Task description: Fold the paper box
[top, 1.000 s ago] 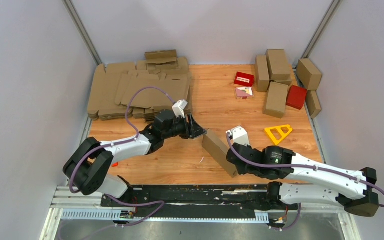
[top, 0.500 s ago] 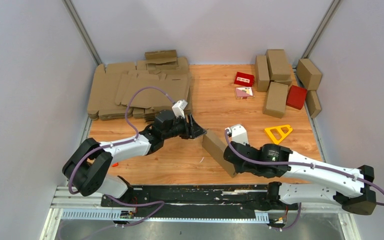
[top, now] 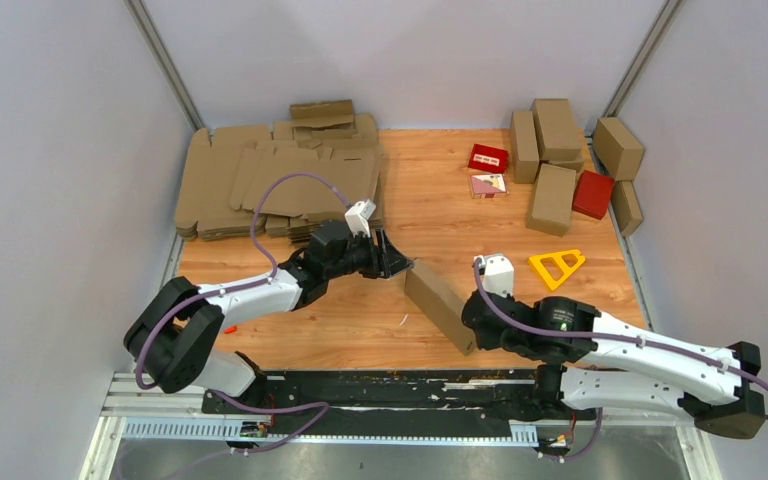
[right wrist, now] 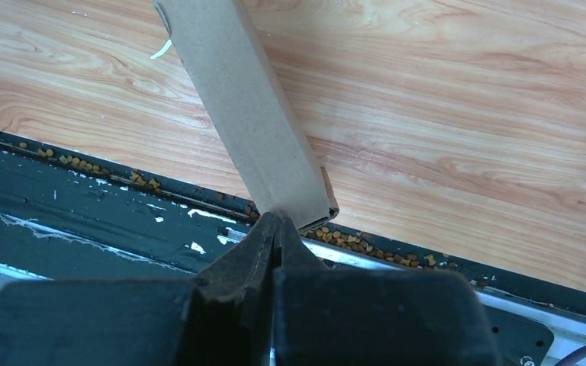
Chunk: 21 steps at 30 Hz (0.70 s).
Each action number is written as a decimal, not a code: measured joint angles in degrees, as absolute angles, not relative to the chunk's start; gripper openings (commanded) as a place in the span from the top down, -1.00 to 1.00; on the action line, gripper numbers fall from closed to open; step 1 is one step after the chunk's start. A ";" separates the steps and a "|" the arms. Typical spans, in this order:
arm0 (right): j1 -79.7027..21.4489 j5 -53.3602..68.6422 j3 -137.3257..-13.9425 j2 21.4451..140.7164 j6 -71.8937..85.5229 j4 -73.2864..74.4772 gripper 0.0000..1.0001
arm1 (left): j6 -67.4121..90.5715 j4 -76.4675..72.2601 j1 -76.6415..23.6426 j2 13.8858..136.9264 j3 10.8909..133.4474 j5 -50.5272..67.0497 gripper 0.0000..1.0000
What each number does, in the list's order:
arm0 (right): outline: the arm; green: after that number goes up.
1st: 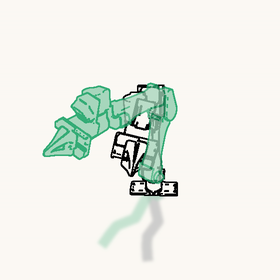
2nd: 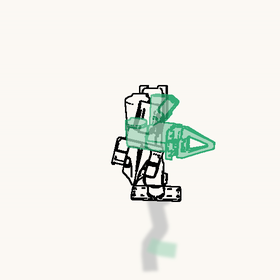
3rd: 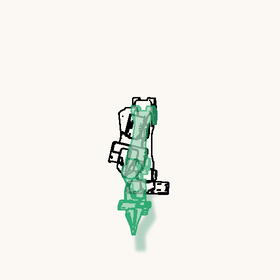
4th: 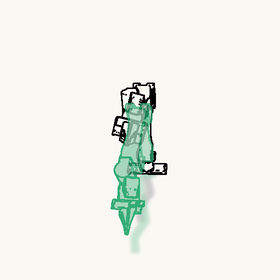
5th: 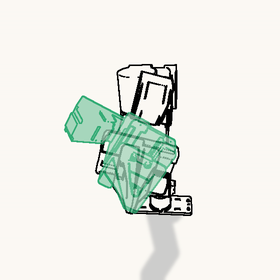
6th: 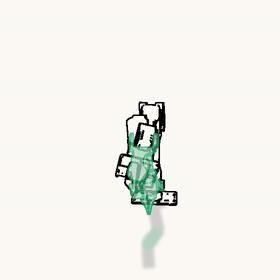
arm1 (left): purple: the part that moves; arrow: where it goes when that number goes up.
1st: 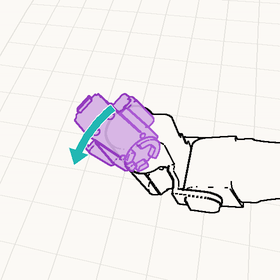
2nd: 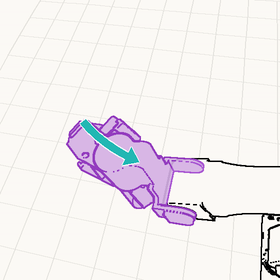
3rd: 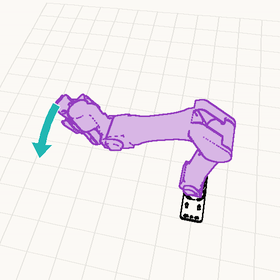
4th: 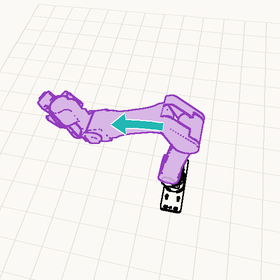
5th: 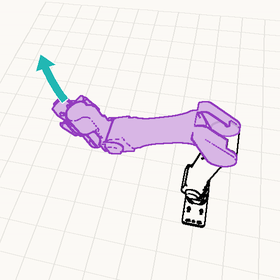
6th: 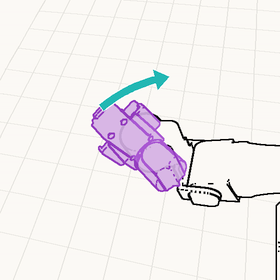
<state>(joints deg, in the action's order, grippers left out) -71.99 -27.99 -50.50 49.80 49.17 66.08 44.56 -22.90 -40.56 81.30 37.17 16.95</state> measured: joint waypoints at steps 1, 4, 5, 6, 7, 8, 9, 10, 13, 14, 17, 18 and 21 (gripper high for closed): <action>-71.94 -27.99 -50.57 49.80 49.34 66.13 0.57 | 44.56 -22.85 -40.60 81.30 37.17 16.95 -0.16; -71.92 -27.81 -52.31 50.70 48.14 67.46 -0.69 | 44.53 -22.70 -40.64 81.30 37.26 16.78 -0.16; -71.90 -27.83 -53.49 51.20 47.11 67.99 -0.89 | 44.53 -22.68 -40.64 81.30 37.26 16.73 -0.16; -71.90 -27.97 -55.16 51.79 45.76 68.42 -0.98 | 44.53 -22.63 -40.69 81.30 37.30 16.71 -0.16; -71.81 -28.08 -56.73 52.36 44.42 68.58 -1.00 | 44.51 -22.50 -40.71 81.30 37.39 16.64 -0.16; -71.75 -28.12 -58.87 53.21 42.74 68.55 -1.00 | 44.45 -22.33 -40.75 81.30 37.54 16.60 -0.16; -71.42 -28.16 -60.88 54.13 40.99 68.31 -1.00 | 44.40 -22.09 -40.80 81.30 37.63 16.58 -0.16; -70.94 -28.10 -62.41 55.00 39.33 68.01 -1.00 | 44.38 -22.02 -40.80 81.30 37.67 16.58 -0.16; -66.70 -26.41 -64.47 58.08 34.06 65.71 -1.00 | 44.34 -22.00 -40.80 81.30 37.67 16.58 -0.16; -64.36 -24.62 -64.27 59.29 32.10 64.47 -1.00 | 44.27 -21.98 -40.80 81.28 37.67 16.58 -0.16; -58.04 -19.68 -61.71 62.08 27.57 60.18 -0.88 | 43.92 -21.69 -40.80 81.08 37.67 16.58 -0.16; -56.29 -18.31 -60.77 62.87 26.17 59.18 -0.83 | 43.77 -21.63 -40.80 81.01 37.67 16.60 -0.16; -53.08 -15.25 -59.22 65.47 22.70 57.34 -0.62 | 43.33 -21.61 -40.80 80.97 37.69 16.62 -0.16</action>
<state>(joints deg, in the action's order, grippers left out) -53.08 -15.25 -59.22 65.47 22.70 57.34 43.33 -21.61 -40.80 80.97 37.69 16.62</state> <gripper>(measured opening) 0.902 0.585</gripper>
